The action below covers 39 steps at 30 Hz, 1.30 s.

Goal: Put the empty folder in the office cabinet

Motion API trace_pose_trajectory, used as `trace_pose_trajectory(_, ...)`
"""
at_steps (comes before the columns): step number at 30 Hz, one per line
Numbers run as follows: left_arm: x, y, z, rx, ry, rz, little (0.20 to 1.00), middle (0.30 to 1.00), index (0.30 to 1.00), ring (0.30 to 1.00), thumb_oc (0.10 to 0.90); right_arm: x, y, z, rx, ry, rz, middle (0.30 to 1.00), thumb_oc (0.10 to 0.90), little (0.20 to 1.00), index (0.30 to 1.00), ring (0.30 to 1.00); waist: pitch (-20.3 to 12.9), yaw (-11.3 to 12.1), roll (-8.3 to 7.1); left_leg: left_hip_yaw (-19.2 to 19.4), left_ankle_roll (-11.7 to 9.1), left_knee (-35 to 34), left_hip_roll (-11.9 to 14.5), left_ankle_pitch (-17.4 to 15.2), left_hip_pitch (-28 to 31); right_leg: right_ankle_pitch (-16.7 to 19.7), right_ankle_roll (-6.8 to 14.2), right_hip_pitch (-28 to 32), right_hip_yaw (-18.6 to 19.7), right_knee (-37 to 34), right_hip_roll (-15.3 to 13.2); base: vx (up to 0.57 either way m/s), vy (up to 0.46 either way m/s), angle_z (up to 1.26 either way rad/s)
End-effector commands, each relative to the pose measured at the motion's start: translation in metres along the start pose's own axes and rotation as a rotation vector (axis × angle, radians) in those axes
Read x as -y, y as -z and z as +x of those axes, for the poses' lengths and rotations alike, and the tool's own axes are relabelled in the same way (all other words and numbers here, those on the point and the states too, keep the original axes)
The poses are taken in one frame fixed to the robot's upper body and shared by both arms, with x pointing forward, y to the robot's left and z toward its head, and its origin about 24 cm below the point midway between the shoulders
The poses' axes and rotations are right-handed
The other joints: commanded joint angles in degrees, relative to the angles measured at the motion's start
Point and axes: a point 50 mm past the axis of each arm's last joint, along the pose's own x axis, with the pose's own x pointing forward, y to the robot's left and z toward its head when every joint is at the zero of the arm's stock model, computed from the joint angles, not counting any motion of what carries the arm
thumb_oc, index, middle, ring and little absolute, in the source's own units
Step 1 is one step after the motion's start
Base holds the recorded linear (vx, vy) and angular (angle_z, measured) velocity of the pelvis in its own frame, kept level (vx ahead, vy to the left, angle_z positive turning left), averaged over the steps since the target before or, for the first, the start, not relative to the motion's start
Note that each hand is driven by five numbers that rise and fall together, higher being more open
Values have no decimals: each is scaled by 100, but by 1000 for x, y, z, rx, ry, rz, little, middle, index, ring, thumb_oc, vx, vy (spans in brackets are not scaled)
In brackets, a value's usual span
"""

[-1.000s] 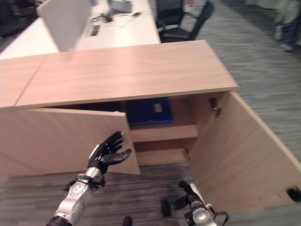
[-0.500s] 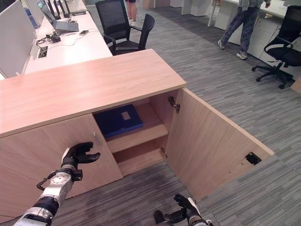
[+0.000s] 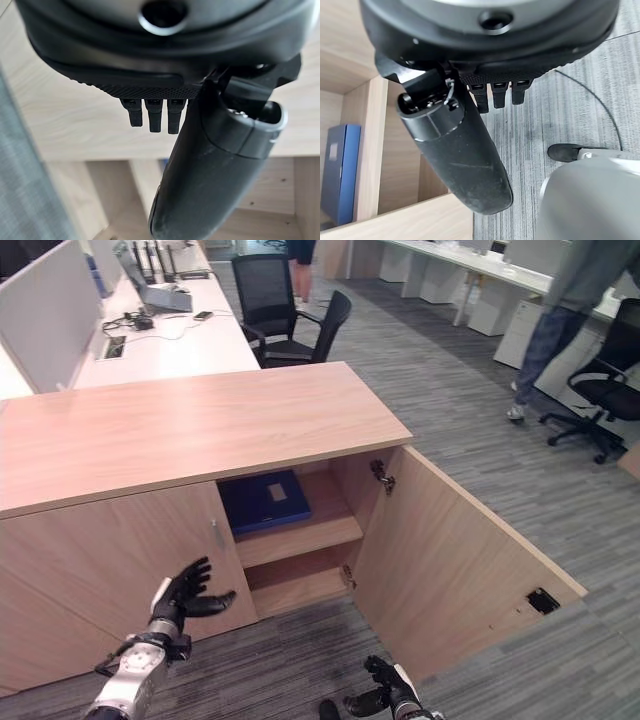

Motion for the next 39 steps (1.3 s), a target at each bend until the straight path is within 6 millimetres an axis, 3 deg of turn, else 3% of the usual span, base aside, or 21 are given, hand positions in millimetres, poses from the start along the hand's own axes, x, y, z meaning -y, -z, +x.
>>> trace_pose_trajectory(1, 19, -73, 7, 337, 160, -6, 900, 900, 900, 900, 800, 27, -40, 9, 158, 106, 19, 900, 800, 900, 900, 900, 254, 393, 380, 482, -39, 37, 257, -333, -74, -772, 713, -258, -1721, 1547, -850, -269, -127, -37)
trace_pose_trajectory(2, 20, -72, 4, 338, 180, -7, 900, 900, 900, 900, 800, 25, -43, 9, 171, 100, 17, 900, 800, 900, 900, 900, 253, 445, 414, 571, -52, 64, 317, -301, -116, -785, 648, -218, -2137, 1681, -1063, -181, -109, -72)
trace_pose_trajectory(3, 19, -72, 4, 337, 180, -7, 900, 900, 900, 900, 800, 25, -43, 9, 170, 99, 17, 900, 800, 900, 900, 900, 254, 431, 408, 556, -53, 69, 312, -306, -115, -806, 651, -214, -2151, 1703, -1073, -103, -125, -87)
trace_pose_trajectory(4, 23, -70, -5, 343, 234, -22, 900, 900, 900, 900, 800, 24, -46, 11, 179, 96, 14, 900, 800, 900, 900, 900, 203, 555, 402, 717, -71, 93, 342, -257, -205, -690, 591, -72, -2599, 1741, -1359, -55, -82, -70)
trace_pose_trajectory(8, 29, -67, -17, 342, 318, -10, 900, 900, 900, 900, 800, 22, -48, 11, 181, 88, 3, 900, 800, 900, 900, 900, 81, 695, 319, 934, -128, 115, 357, -202, -300, -544, 670, 129, -2867, 1423, -1544, -48, -161, -40)
trace_pose_trajectory(9, 32, -64, -22, 332, 363, -7, 900, 900, 900, 900, 800, 22, -49, 12, 179, 80, -6, 900, 800, 900, 900, 900, 28, 729, 293, 999, -185, 133, 376, -152, -361, -578, 693, 278, -2849, 1027, -1472, -29, -191, -52)
trace_pose_trajectory(15, 35, -46, -26, 258, 367, -72, 900, 900, 900, 900, 800, 26, -45, 8, 181, 76, -15, 900, 800, 900, 900, 900, -14, 589, 382, 1072, -431, 190, 669, 30, -350, -620, 605, 479, -2470, 346, -1059, 2, -238, -46)
trace_pose_trajectory(19, 38, -37, -27, 215, 349, -133, 900, 900, 900, 900, 800, 38, -39, 8, 149, 109, 3, 900, 800, 900, 900, 900, 116, 324, 595, 1231, -691, 742, 1139, 182, -386, -803, 350, 597, -2112, 48, -584, -33, -270, -51)
trace_pose_trajectory(20, 39, -37, -26, 216, 343, -146, 900, 900, 900, 900, 800, 42, -41, 8, 149, 122, 1, 900, 800, 900, 900, 900, 199, 332, 659, 1062, -748, 899, 1201, 376, -417, -828, 310, 588, -1998, 54, -486, -55, -129, -74)
trace_pose_trajectory(22, 44, -39, -24, 219, 347, -172, 900, 900, 900, 900, 800, 47, -43, 10, 142, 141, -2, 900, 800, 900, 900, 900, 252, 352, 662, 599, -759, 1052, 1098, 438, -541, -860, 248, 521, -1850, 56, -410, -50, -141, -66)
trace_pose_trajectory(23, 47, -42, -21, 225, 340, -182, 900, 900, 900, 900, 800, 55, -41, 11, 120, 178, 31, 900, 800, 900, 900, 900, 302, 414, 581, 57, -638, 1212, 672, 160, -744, -865, 231, 491, -1680, 43, -418, -15, -143, -71)
trace_pose_trajectory(24, 47, -43, -21, 226, 340, -182, 900, 900, 900, 900, 800, 55, -41, 12, 121, 178, 31, 900, 800, 900, 900, 900, 292, 410, 574, 52, -631, 1213, 660, 180, -774, -847, 233, 467, -1684, 39, -428, 8, -149, -72)
trace_pose_trajectory(25, 48, -44, -20, 232, 335, -189, 900, 900, 900, 900, 800, 58, -39, 13, 106, 195, 48, 900, 800, 900, 900, 900, 308, 430, 539, -104, -605, 1127, 474, 15, -835, -827, 225, 427, -1603, 50, -426, -7, -58, -51)
trace_pose_trajectory(27, 47, -43, -21, 231, 345, -189, 900, 900, 900, 900, 800, 65, -36, 12, 93, 227, 89, 900, 800, 900, 900, 900, 246, 334, 569, 160, -516, 813, 529, -101, -637, -835, 244, 456, -1507, 12, -339, 52, -71, -74)
trace_pose_trajectory(32, 43, -35, -25, 202, 337, -176, 900, 900, 900, 900, 800, 78, -39, 12, 102, 285, 147, 900, 800, 900, 900, 900, 129, 325, 608, 471, -503, 450, 599, -27, -286, -844, 251, 557, -1567, -25, -292, 66, 3, -53)
trace_pose_trajectory(39, 38, -28, -28, 177, 335, -150, 900, 900, 900, 900, 800, 111, -78, 11, 221, 387, 152, 900, 800, 900, 900, 900, 18, 433, 553, 372, -474, 78, 567, 12, -87, -856, 281, 689, -1701, -45, -284, 33, -2, 32)
